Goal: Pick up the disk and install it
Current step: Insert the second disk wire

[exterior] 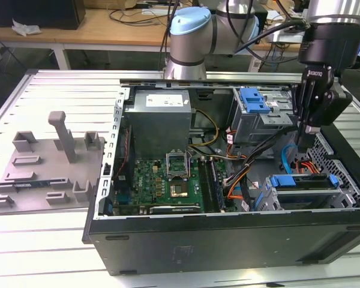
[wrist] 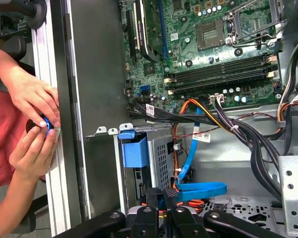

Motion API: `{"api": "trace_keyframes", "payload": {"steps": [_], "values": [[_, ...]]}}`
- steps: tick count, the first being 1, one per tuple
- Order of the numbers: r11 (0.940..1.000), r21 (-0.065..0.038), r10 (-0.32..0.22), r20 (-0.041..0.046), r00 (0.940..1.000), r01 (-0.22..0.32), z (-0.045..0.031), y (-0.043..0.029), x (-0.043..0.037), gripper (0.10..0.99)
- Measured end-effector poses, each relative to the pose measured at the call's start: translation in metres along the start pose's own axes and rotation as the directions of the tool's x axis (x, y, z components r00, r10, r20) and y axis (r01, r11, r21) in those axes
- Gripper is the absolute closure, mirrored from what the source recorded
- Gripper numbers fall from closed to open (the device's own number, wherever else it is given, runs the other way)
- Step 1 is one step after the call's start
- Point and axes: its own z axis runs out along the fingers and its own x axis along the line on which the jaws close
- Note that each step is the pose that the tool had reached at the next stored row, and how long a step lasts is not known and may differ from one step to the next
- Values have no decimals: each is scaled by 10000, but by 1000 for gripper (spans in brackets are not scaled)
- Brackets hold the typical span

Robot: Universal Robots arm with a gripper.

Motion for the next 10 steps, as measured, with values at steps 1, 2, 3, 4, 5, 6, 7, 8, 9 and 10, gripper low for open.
{"api": "trace_keyframes", "payload": {"steps": [1,2,3,4,5,6,7,8,9,10], "values": [[10000,-6,-3,60,10000,3,9,-4,31,925],[10000,-12,-6,113,9999,6,15,-7,50,925],[10000,-28,-13,256,9997,14,27,-12,88,925],[10000,-46,-20,403,9992,21,34,-15,113,925],[10000,-60,-25,538,9985,29,40,-18,135,925],[10000,-71,-30,642,9979,34,46,-20,151,925],[10000,-88,-36,796,9968,43,53,-23,173,925],[9999,-100,-40,905,9959,50,59,-25,188,925],[9999,-120,-46,1098,9939,60,69,-27,209,925],[9999,-132,-50,1249,9922,67,76,-29,224,925]]}}
